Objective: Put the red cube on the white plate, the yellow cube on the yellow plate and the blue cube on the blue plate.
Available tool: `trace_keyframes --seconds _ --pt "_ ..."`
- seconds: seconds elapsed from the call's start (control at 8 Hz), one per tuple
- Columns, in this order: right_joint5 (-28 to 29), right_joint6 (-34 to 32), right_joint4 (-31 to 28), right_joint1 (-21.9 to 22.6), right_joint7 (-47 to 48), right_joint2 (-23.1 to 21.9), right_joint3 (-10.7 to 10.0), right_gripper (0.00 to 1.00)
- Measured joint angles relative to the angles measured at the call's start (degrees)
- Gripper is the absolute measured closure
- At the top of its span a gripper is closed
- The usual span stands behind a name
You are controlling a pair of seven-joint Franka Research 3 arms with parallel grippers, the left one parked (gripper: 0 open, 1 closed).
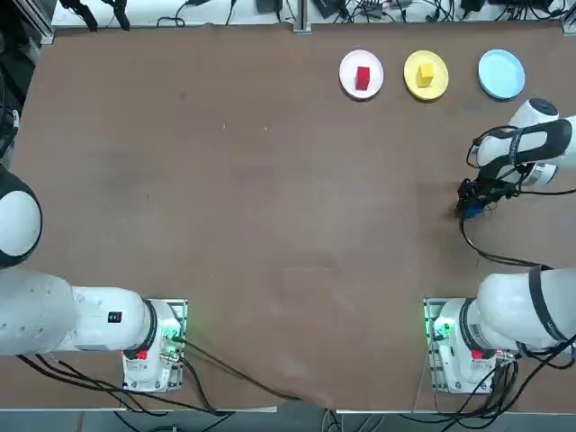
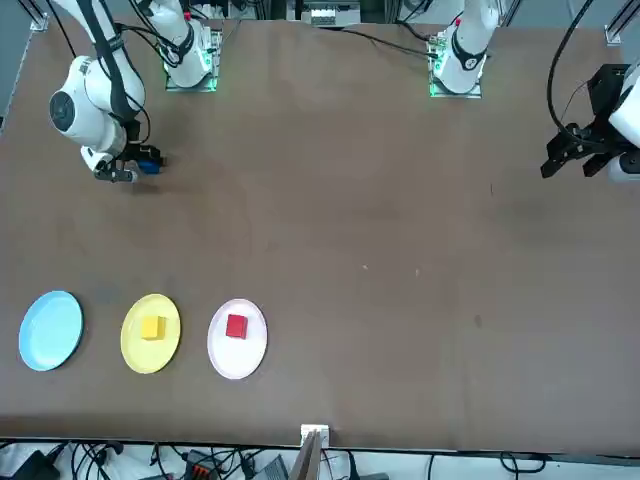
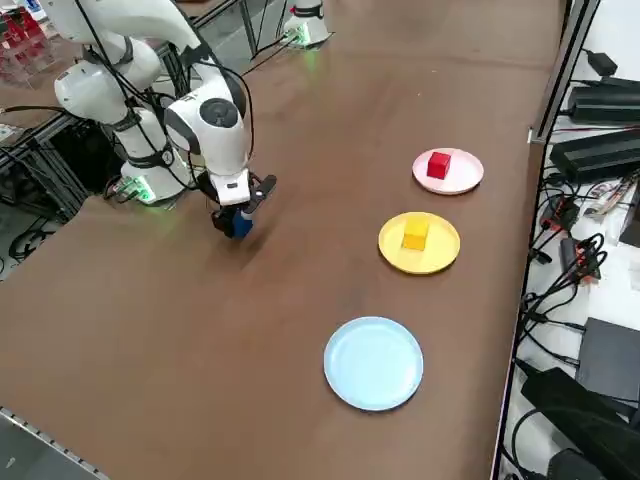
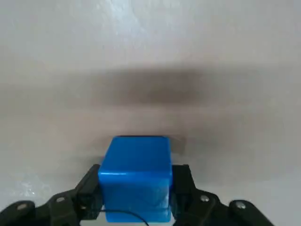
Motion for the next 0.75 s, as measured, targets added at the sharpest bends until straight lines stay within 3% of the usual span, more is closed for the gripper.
trace_keyframes --seconds 0.38,0.75 --pt "0.0 -2.0 6.4 0.2 0.0 -1.5 0.4 0.29" --pt "0.0 -14.6 23.4 0.1 -0.2 1.7 0.4 0.29"
